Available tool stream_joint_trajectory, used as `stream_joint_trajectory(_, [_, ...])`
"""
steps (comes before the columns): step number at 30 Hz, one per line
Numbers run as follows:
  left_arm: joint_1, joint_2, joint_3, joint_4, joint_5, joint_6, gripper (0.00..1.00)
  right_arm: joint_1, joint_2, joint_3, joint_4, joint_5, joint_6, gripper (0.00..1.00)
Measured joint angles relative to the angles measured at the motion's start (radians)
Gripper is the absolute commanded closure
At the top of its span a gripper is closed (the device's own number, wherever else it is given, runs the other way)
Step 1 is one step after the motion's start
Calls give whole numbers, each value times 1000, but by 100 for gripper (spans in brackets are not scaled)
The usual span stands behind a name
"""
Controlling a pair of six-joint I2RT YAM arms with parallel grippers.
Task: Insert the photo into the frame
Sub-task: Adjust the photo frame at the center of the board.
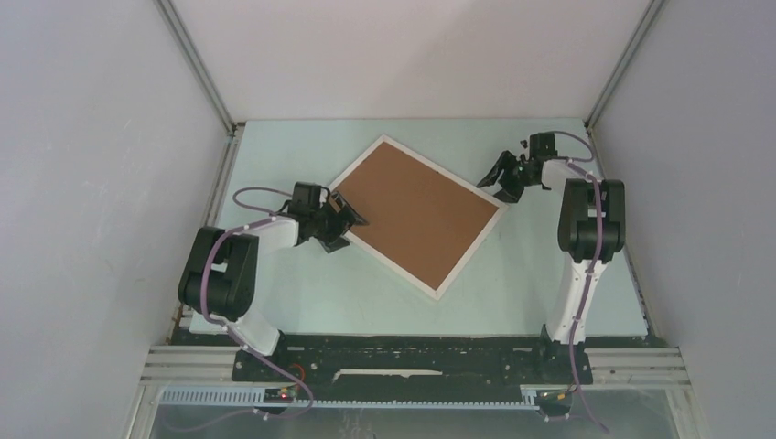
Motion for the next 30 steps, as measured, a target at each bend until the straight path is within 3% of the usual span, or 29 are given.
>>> stream_joint_trajectory(9, [14, 117, 176, -97, -27, 52, 14, 5, -366, -519, 148, 18, 55, 31])
stream_joint_trajectory(15, [26, 172, 294, -187, -61, 153, 13, 117, -635, -782, 145, 29, 70, 26])
stream_joint_trajectory(22, [131, 137, 330, -257, -23, 212, 12, 166, -664, -764, 130, 31, 58, 23])
stream_joint_trajectory(30, [196, 192, 557, -360, -27, 301, 23, 167, -416, -478, 216, 108, 59, 32])
